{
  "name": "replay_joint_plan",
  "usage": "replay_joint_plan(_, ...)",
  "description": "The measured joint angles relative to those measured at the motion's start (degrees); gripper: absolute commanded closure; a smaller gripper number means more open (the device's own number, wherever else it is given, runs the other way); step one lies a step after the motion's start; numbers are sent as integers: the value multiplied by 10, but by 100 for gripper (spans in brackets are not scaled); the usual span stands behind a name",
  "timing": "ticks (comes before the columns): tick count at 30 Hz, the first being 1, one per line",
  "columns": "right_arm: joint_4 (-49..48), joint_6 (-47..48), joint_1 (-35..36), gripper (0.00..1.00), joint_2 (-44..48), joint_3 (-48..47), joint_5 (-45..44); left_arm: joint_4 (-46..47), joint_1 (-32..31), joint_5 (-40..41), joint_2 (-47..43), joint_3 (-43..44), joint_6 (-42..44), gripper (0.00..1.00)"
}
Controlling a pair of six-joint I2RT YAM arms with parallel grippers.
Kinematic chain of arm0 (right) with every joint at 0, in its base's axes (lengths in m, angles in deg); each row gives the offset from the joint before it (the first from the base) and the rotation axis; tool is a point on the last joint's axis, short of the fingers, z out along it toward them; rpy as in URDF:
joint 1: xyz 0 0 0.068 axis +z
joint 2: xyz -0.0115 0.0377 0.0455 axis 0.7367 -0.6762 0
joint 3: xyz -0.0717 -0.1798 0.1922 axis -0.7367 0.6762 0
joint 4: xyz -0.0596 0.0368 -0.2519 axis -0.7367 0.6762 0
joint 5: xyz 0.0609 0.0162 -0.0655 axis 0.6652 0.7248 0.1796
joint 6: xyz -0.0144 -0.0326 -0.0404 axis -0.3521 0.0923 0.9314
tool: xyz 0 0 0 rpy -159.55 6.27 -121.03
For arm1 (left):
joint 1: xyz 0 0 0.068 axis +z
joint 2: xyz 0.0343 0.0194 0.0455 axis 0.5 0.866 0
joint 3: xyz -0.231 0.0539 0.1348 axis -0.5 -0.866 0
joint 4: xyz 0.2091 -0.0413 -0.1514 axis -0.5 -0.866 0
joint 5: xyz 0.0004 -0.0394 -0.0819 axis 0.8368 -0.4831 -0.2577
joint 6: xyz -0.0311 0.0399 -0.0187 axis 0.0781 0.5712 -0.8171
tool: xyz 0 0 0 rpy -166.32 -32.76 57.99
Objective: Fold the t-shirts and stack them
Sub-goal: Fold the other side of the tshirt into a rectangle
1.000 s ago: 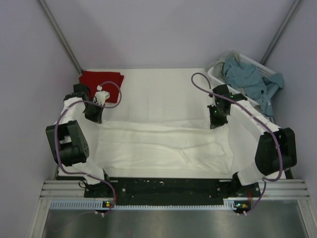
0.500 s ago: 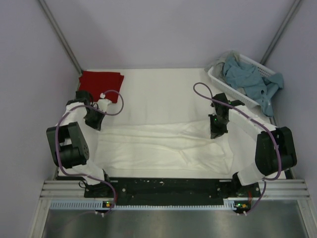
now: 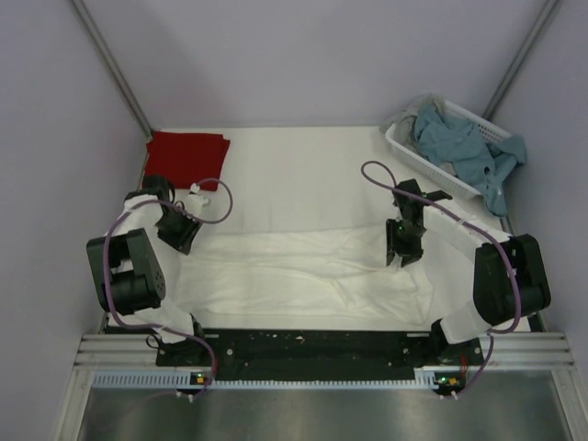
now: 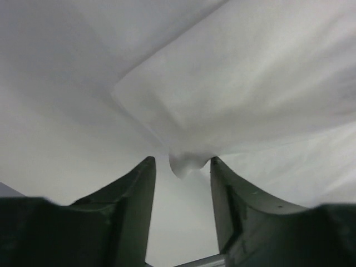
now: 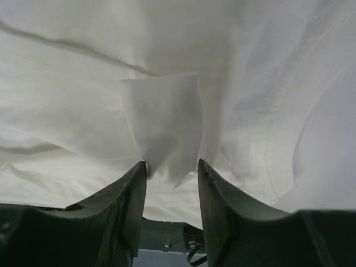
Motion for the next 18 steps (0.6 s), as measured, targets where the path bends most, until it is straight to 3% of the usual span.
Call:
replay_joint_plan(2,2,-5,0,45,0,1,-5,-9,0,3,-7,-1,12,41)
replay_joint_plan(6,14,-7,0,44,4,3,-21,-32,0,9,-49,-2,36,38)
replay_joint_plan(8,25,-7,1,47,13,-2,-33,-59,0,-1,-70,11,45,51)
replay_joint_plan(10,37,-5,14,56,22,-26,-55,-89,-3,-23,-76,43,49,76)
replay_joint_plan(12,30,0,48,77,27,-59,-68,-96,-13,-39,-77,66,43,89)
replay_joint_plan(15,-27,10,126,97,26,-104,-50,-85,-53,-44,-73,65,31,88)
replay_joint_plan(18,-93,16,189,100,-6,-140,-3,-73,-110,-46,-52,42,17,87)
